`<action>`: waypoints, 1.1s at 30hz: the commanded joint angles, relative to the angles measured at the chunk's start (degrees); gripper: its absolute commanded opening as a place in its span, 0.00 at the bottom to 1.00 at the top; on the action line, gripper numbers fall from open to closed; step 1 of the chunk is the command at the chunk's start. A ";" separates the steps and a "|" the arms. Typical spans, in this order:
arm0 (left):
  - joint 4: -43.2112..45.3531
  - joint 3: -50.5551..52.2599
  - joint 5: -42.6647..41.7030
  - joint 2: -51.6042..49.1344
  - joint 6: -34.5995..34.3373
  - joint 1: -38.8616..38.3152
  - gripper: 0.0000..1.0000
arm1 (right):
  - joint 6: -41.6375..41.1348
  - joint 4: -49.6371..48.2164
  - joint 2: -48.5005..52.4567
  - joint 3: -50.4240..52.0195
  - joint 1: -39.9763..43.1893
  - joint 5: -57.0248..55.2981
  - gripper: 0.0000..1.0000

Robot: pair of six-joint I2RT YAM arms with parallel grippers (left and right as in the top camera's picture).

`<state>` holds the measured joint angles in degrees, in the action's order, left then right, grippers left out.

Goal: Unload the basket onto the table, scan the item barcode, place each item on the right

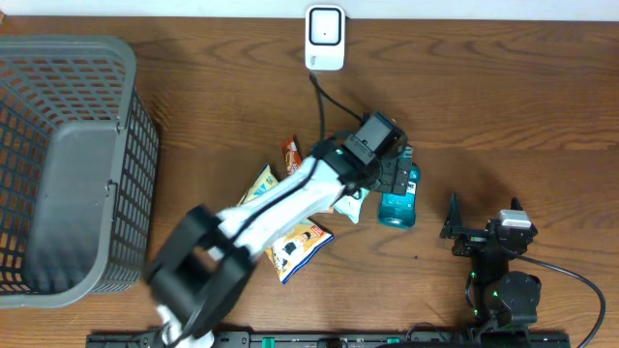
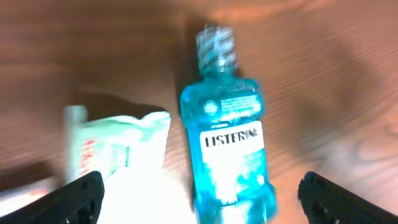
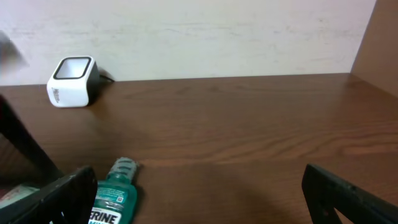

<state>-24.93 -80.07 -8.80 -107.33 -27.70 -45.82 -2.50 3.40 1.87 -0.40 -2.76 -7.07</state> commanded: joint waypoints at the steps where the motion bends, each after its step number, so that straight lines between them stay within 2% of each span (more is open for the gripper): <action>1: -2.86 -1.18 12.26 9.77 3.43 0.15 0.98 | 0.46 0.22 -0.02 0.09 -0.22 0.13 0.99; 6: -1.77 -1.77 27.06 21.62 11.21 0.15 0.98 | 0.44 0.24 -0.02 0.09 -0.22 0.13 0.99; 9: 2.69 -3.28 37.81 27.32 16.35 0.87 0.98 | 0.46 0.24 -0.02 0.09 -0.22 0.13 0.99; 12: 9.46 -4.92 43.80 31.56 24.17 3.21 0.98 | 0.44 0.22 -0.02 0.09 -0.22 0.13 0.99; 15: 13.66 -7.13 45.75 33.86 31.78 8.00 0.98 | 0.44 0.24 -0.02 0.09 -0.22 0.13 0.99; 19: 12.70 -9.77 46.73 34.25 39.26 17.42 0.98 | 0.44 0.24 -0.02 0.09 -0.22 0.13 0.99; 22: 11.26 -9.81 48.54 34.32 42.27 23.34 0.98 | 0.44 0.24 -0.02 0.09 -0.22 0.13 0.99; 26: 12.72 -9.79 47.65 35.32 42.93 28.48 0.98 | 0.44 0.24 -0.02 0.09 -0.22 0.13 0.99; 33: 7.43 -9.79 47.12 39.60 44.37 28.61 0.98 | 0.46 0.22 -0.02 0.09 -0.22 0.13 0.99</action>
<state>-15.99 -89.60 37.85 -70.74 15.05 -17.23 -2.50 3.42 1.87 -0.40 -2.76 -7.03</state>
